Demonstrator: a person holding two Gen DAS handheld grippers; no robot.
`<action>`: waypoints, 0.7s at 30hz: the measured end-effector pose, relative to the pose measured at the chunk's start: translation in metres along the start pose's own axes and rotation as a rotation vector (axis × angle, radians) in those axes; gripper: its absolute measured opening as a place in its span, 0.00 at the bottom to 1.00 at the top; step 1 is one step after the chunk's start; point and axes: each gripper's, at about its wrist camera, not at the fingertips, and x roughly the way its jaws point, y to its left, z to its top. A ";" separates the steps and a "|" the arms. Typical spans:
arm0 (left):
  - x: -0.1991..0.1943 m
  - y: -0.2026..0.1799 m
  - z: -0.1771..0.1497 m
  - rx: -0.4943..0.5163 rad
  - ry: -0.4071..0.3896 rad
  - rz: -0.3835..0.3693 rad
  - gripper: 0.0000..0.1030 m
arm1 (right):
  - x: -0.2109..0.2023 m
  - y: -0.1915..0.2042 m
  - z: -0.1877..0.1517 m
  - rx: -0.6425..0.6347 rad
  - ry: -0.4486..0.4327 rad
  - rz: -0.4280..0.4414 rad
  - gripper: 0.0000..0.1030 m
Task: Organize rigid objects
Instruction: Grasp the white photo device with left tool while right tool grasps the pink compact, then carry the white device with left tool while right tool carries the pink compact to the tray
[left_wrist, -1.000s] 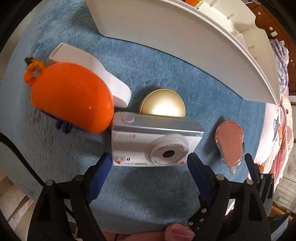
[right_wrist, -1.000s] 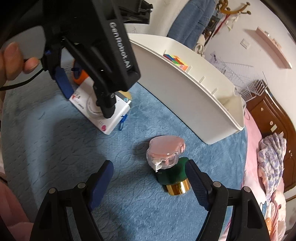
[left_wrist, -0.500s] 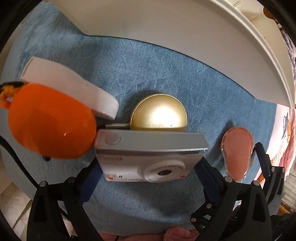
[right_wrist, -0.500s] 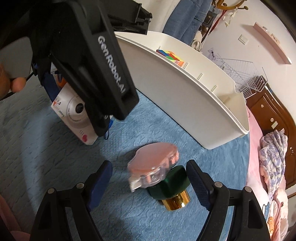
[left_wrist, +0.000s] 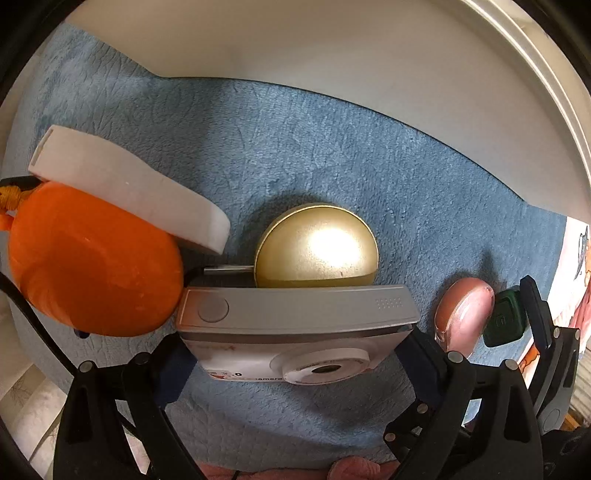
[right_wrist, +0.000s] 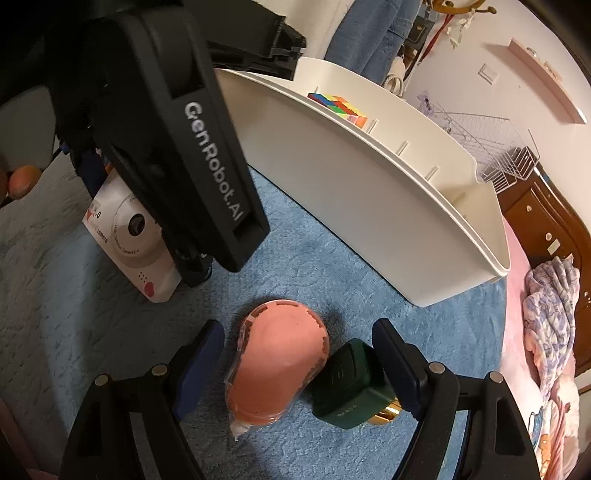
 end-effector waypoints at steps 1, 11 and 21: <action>0.000 -0.001 0.000 0.004 0.001 0.005 0.92 | -0.001 0.001 0.000 -0.008 -0.001 0.001 0.80; 0.005 -0.012 -0.010 0.000 0.023 0.014 0.91 | -0.008 0.018 -0.003 -0.069 0.015 -0.005 0.80; 0.017 0.005 -0.034 -0.065 0.073 0.006 0.91 | -0.006 0.014 0.000 -0.078 0.055 0.030 0.78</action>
